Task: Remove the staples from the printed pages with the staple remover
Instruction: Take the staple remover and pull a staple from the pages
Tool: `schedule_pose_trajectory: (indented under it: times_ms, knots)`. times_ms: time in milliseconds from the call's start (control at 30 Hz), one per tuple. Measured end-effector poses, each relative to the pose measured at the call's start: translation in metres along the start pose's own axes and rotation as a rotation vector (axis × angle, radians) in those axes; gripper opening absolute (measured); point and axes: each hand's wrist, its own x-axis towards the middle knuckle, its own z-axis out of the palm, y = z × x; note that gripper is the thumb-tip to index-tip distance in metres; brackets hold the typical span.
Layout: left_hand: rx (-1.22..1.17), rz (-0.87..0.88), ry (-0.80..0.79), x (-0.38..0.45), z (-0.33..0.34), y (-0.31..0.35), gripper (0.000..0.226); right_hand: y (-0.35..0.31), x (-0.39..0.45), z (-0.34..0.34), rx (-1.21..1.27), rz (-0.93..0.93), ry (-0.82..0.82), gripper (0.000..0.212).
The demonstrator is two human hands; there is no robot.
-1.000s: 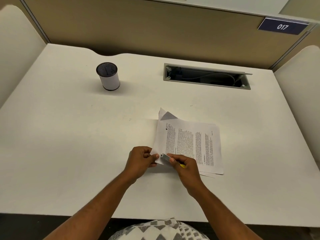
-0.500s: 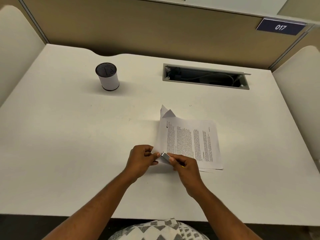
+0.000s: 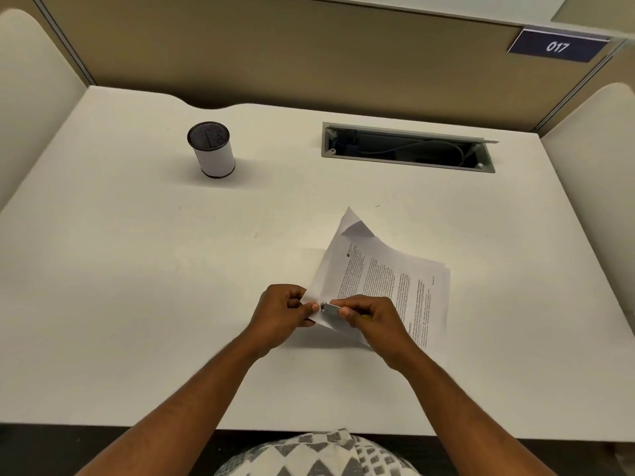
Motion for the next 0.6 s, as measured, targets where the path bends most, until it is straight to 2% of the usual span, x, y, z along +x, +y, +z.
schedule_pose_trajectory:
  times_ms: [67,133,300,333,467,600]
  knots:
    - [-0.002,-0.001,-0.034,0.002,-0.001,0.002,0.013,0.001,0.0,-0.002,0.133,0.082,-0.047,0.02]
    - [0.023,0.001,-0.054,0.004,-0.001,0.004,0.016,0.002,-0.002,-0.002,0.156,0.101,-0.045,0.02]
    - [0.058,-0.008,-0.024,0.007,0.0,0.002,0.015,0.007,-0.001,0.005,-0.225,-0.222,0.108,0.02]
    - [0.044,-0.01,-0.026,0.007,0.001,0.002,0.015,0.009,-0.001,0.005,-0.187,-0.201,0.109,0.02]
    - [-0.02,-0.008,-0.06,0.009,0.002,0.007,0.015,0.012,0.0,0.001,0.26,0.056,0.007,0.02]
    - [-0.02,-0.014,-0.097,0.008,0.001,0.01,0.018,0.019,-0.001,0.001,0.388,0.072,-0.041,0.03]
